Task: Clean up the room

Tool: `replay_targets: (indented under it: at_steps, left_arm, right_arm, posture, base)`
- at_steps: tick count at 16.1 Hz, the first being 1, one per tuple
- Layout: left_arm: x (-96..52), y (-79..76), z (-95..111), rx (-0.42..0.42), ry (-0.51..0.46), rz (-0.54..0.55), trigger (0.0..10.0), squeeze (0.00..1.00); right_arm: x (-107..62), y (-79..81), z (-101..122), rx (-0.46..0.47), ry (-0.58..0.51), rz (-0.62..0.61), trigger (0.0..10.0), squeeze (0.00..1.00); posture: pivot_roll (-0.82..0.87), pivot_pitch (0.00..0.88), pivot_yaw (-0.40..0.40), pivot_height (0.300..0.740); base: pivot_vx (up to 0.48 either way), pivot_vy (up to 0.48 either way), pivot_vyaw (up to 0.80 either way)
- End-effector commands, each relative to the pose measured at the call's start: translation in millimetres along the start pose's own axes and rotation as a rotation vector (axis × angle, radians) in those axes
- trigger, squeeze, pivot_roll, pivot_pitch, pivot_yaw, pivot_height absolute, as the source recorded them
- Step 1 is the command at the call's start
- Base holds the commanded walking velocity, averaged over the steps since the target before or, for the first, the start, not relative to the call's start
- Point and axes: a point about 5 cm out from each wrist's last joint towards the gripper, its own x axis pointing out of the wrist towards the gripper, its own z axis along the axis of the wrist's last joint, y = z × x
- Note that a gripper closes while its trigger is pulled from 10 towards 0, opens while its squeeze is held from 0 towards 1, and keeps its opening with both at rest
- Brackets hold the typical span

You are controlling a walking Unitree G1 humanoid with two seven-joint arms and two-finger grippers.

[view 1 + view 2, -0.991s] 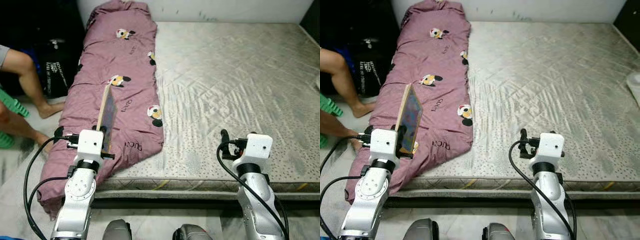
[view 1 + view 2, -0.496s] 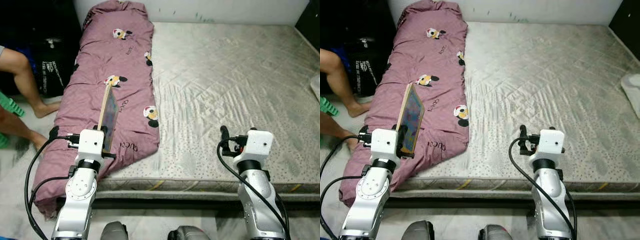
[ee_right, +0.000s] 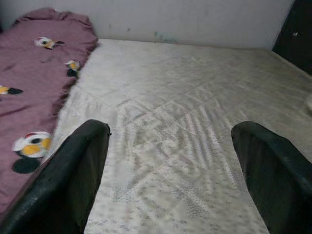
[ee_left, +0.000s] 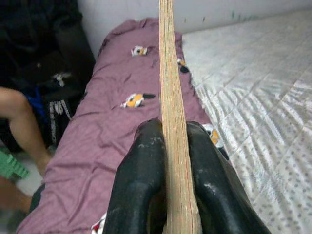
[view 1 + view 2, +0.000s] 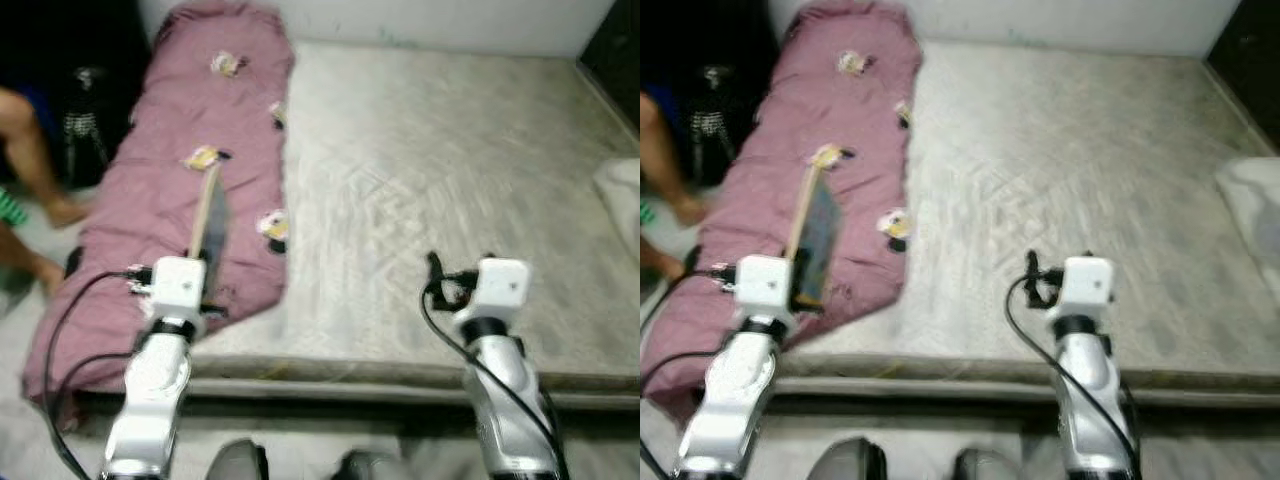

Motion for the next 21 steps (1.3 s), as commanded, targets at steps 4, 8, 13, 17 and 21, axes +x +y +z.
replay_targets:
  at_steps: [4,8,13,17,21]
  left_arm:
    - [1.9,-4.7,11,-0.02,-0.056,-0.007,10.0,0.0]
    - [4.3,-6.5,14,-0.026,-0.065,-0.009,10.0,0.0]
    - [7.3,-11.0,18,-0.058,-0.086,-0.023,10.0,0.0]
    - [5.4,-13.6,21,-0.084,-0.1,-0.061,10.0,0.0]
    - [4.5,-12.3,22,-0.092,-0.108,-0.071,10.0,0.0]
  right_arm:
    - [0.1,-8.8,0,-0.028,0.005,-0.02,10.0,0.0]
    - [1.4,-8.6,0,-0.035,0.005,-0.018,10.0,0.0]
    - [3.1,-8.2,1,-0.046,-0.001,-0.018,10.0,0.0]
    - [3.7,-7.2,1,-0.053,0.0,-0.013,10.0,0.0]
    - [5.2,-6.1,1,-0.056,-0.006,-0.011,10.0,0.0]
  posture:
    - [-0.04,0.098,-0.014,0.74]
    - [-0.04,0.099,-0.018,0.74]
    - [-0.05,0.097,-0.018,0.74]
    - [-0.04,0.098,-0.018,0.74]
    - [-0.03,0.099,-0.019,0.74]
  base:
    - [0.0,-0.399,0.0]
    - [0.0,-0.399,0.0]
    - [0.0,-0.296,0.0]
    - [0.0,0.0,0.0]
    - [0.0,0.0,0.0]
